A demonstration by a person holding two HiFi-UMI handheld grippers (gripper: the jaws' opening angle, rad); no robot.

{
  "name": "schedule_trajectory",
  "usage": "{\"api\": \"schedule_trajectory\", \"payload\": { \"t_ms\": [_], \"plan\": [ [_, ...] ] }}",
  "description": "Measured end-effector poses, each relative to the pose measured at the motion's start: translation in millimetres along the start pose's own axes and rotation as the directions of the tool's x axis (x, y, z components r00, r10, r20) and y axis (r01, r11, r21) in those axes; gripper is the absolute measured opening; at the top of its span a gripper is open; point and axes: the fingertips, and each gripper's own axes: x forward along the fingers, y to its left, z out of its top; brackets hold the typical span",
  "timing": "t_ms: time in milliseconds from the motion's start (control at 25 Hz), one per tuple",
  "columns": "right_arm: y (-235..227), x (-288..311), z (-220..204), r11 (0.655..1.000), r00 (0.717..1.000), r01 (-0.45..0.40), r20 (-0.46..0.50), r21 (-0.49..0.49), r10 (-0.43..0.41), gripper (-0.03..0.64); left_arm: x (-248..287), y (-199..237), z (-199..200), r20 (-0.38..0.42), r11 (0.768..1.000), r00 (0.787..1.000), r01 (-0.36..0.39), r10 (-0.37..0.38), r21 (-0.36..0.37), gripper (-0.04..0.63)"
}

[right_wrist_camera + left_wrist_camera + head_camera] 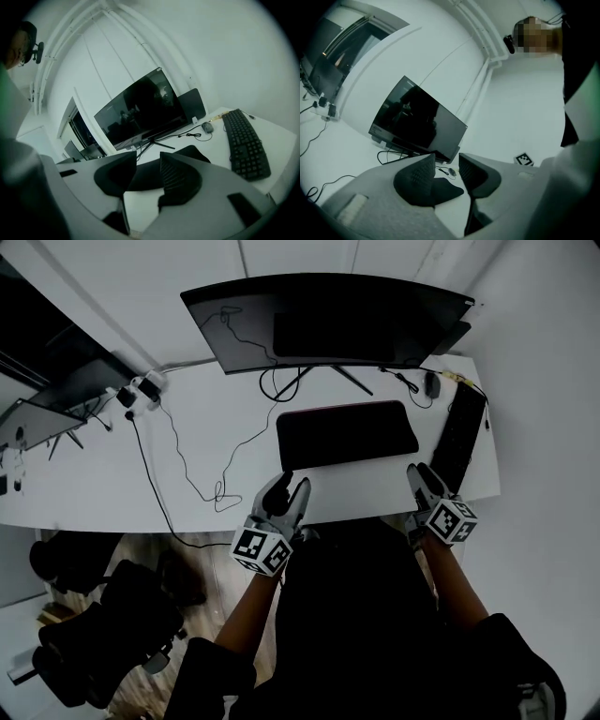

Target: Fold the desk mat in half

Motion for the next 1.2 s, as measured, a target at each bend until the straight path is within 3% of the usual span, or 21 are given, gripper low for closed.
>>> {"api": "schedule_trajectory", "payload": {
  "t_ms": [200, 280, 480, 680, 880, 1040, 1200],
  "plan": [
    [21.6, -41.9, -12.5, 0.998, 1.0, 0.021, 0.024, -0.054, -0.02, 0.104, -29.1, -33.2, -16.9, 0.005, 0.998, 0.998, 0.069, -0.069, -0.009, 0.05],
    [28.6, -53.9, -15.8, 0.997, 1.0, 0.013, 0.022, -0.07, -0.012, 0.022, -40.1, -42.0, -22.9, 0.0, 0.998, 0.998, 0.069, -0.069, -0.005, 0.029],
    [44.3, -62.8, -24.3, 0.996, 0.998, -0.06, -0.021, -0.072, 0.058, 0.0, -64.7, -47.7, -32.1, -0.039, 0.998, 0.998, -0.052, 0.054, 0.048, 0.021],
    [47.1, -94.1, -7.6, 0.97, 0.997, -0.071, 0.025, -0.23, 0.079, 0.0, -76.6, -70.3, -36.2, -0.035, 0.985, 0.99, -0.129, 0.134, 0.116, 0.021],
    [35.6, -148.8, 4.6, 0.909, 0.991, -0.073, 0.073, -0.41, 0.113, 0.0, -78.7, -122.3, -52.4, -0.051, 0.971, 0.985, -0.15, 0.162, 0.187, 0.021],
    [15.1, -203.8, -1.3, 0.908, 0.985, -0.096, 0.09, -0.407, 0.145, -0.001, -86.6, -165.7, -80.3, -0.096, 0.957, 0.971, -0.197, 0.221, 0.214, 0.021],
    [-15.0, -247.6, -25.6, 0.915, 0.987, -0.089, 0.091, -0.392, 0.135, -0.002, -105.9, -207.2, -106.5, -0.089, 0.947, 0.963, -0.228, 0.253, 0.224, 0.021]
  ]
}}
